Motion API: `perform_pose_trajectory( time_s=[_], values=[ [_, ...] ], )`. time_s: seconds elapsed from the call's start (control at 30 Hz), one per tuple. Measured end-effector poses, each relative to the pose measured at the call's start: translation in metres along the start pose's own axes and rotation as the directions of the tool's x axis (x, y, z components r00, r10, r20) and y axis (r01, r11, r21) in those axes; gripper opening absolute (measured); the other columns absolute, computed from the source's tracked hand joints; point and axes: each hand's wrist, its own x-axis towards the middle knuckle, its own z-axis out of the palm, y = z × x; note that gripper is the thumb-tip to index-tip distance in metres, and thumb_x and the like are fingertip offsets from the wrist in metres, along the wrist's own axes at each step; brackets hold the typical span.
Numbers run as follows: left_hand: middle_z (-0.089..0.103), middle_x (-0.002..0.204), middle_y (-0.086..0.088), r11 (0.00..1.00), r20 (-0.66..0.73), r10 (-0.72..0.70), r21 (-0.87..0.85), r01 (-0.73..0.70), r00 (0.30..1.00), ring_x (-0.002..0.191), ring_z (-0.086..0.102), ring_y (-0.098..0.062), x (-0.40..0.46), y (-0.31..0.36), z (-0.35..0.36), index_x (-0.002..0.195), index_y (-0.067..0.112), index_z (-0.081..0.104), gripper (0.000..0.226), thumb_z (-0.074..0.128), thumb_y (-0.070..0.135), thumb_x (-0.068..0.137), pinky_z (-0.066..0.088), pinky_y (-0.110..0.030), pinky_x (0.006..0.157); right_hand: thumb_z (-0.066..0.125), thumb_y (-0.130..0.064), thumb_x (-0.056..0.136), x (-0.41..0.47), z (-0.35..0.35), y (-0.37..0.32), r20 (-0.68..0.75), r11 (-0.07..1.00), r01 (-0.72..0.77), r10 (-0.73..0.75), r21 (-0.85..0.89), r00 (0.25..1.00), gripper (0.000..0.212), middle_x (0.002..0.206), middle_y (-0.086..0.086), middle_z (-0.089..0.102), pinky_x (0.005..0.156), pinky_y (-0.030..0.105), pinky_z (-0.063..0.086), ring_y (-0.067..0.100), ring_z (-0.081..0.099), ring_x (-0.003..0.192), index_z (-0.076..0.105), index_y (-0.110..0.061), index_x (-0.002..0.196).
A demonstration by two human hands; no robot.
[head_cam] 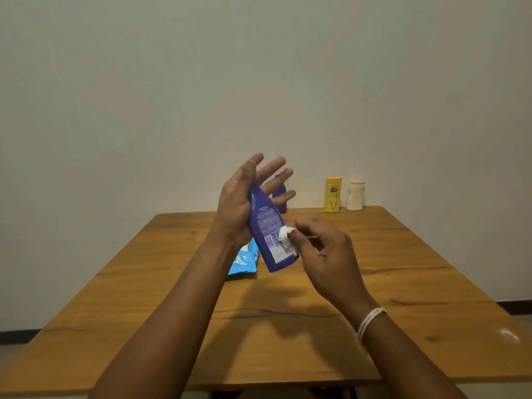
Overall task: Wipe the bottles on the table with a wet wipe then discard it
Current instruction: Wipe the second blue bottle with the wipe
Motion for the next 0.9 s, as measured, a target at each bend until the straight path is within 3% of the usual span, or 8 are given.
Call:
perform_pose_trajectory(
  time_s=[0.13, 0.27, 0.43, 0.5, 0.57, 0.67, 0.77, 0.9],
  values=[
    [0.077, 0.112, -0.014, 0.999, -0.048, -0.014, 0.03, 0.015, 0.999, 0.105, 0.075, -0.034, 0.003, -0.002, 0.001, 0.131, 0.013, 0.05, 0.034, 0.054, 0.032, 0.103, 0.063, -0.049, 0.085, 0.06, -0.037, 0.09, -0.002, 0.004, 0.003, -0.034, 0.999, -0.038, 0.039, 0.028, 0.999, 0.031, 0.106, -0.008, 0.069, 0.071, 0.01, 0.053, 0.005, 0.064, 0.102, 0.068, -0.016, 0.112],
    [0.075, 0.122, -0.01, 0.986, -0.004, -0.07, 0.153, 0.07, 0.998, 0.109, 0.074, -0.031, 0.002, -0.01, 0.013, 0.132, 0.015, 0.051, 0.044, 0.061, 0.04, 0.097, 0.062, -0.035, 0.078, 0.067, -0.02, 0.094, 0.028, 0.016, -0.017, -0.134, 0.972, 0.155, -0.179, -0.175, 0.975, 0.023, 0.111, 0.003, 0.07, 0.083, 0.015, 0.052, 0.01, 0.064, 0.099, 0.069, -0.008, 0.114],
    [0.074, 0.12, -0.02, 0.999, -0.166, -0.01, -0.033, 0.004, 0.986, 0.11, 0.072, -0.037, 0.014, 0.011, -0.002, 0.118, 0.011, 0.052, 0.027, 0.059, 0.032, 0.102, 0.059, -0.056, 0.091, 0.062, -0.025, 0.092, 0.003, 0.009, -0.003, 0.168, 0.867, 0.394, -0.358, -0.306, 0.919, 0.031, 0.117, 0.009, 0.065, 0.084, 0.009, 0.04, 0.006, 0.044, 0.116, 0.068, -0.008, 0.117],
    [0.073, 0.121, -0.021, 0.999, -0.182, 0.002, -0.051, -0.011, 0.983, 0.11, 0.072, -0.037, 0.013, 0.012, -0.008, 0.113, 0.012, 0.05, 0.024, 0.056, 0.033, 0.103, 0.059, -0.058, 0.092, 0.056, -0.031, 0.096, -0.004, 0.001, 0.003, 0.128, 0.938, 0.288, -0.268, -0.192, 0.955, 0.031, 0.117, 0.002, 0.065, 0.08, 0.009, 0.048, 0.003, 0.049, 0.118, 0.067, -0.012, 0.118],
    [0.074, 0.121, -0.018, 0.993, -0.156, -0.009, -0.115, -0.009, 0.988, 0.109, 0.073, -0.034, 0.008, 0.009, -0.006, 0.114, 0.013, 0.049, 0.024, 0.053, 0.035, 0.104, 0.062, -0.052, 0.087, 0.056, -0.038, 0.09, 0.002, -0.003, -0.002, -0.003, 0.999, -0.01, 0.01, 0.043, 1.0, 0.027, 0.108, -0.015, 0.067, 0.069, 0.01, 0.054, -0.005, 0.058, 0.11, 0.066, -0.025, 0.112],
    [0.076, 0.116, -0.014, 0.98, -0.13, 0.04, -0.189, -0.065, 0.991, 0.1, 0.076, -0.026, 0.006, 0.013, 0.0, 0.112, 0.015, 0.053, 0.02, 0.05, 0.034, 0.105, 0.062, -0.039, 0.081, 0.057, -0.029, 0.093, 0.014, -0.004, -0.007, 0.13, 0.758, -0.381, 0.371, 0.529, 0.919, 0.016, 0.097, -0.019, 0.074, 0.063, 0.017, 0.057, -0.003, 0.068, 0.101, 0.067, -0.034, 0.105],
    [0.077, 0.111, -0.015, 0.967, -0.179, 0.159, -0.169, -0.189, 0.971, 0.091, 0.076, -0.025, 0.011, 0.027, 0.004, 0.108, 0.014, 0.052, 0.014, 0.052, 0.028, 0.106, 0.062, -0.037, 0.079, 0.06, -0.022, 0.089, 0.009, 0.001, -0.011, 0.182, 0.433, -0.42, 0.491, 0.798, 0.852, 0.021, 0.104, -0.002, 0.077, 0.069, 0.025, 0.06, 0.01, 0.071, 0.103, 0.069, -0.024, 0.108],
    [0.078, 0.108, -0.013, 0.953, -0.264, 0.282, -0.03, -0.3, 0.922, 0.09, 0.077, -0.027, 0.009, 0.021, 0.012, 0.113, 0.014, 0.053, 0.013, 0.054, 0.025, 0.106, 0.063, -0.039, 0.079, 0.067, -0.027, 0.077, -0.001, 0.02, -0.025, 0.015, 0.413, -0.308, 0.578, 0.857, 0.816, 0.022, 0.09, -0.008, 0.078, 0.067, 0.025, 0.061, 0.005, 0.073, 0.091, 0.069, -0.026, 0.099]
  ],
)
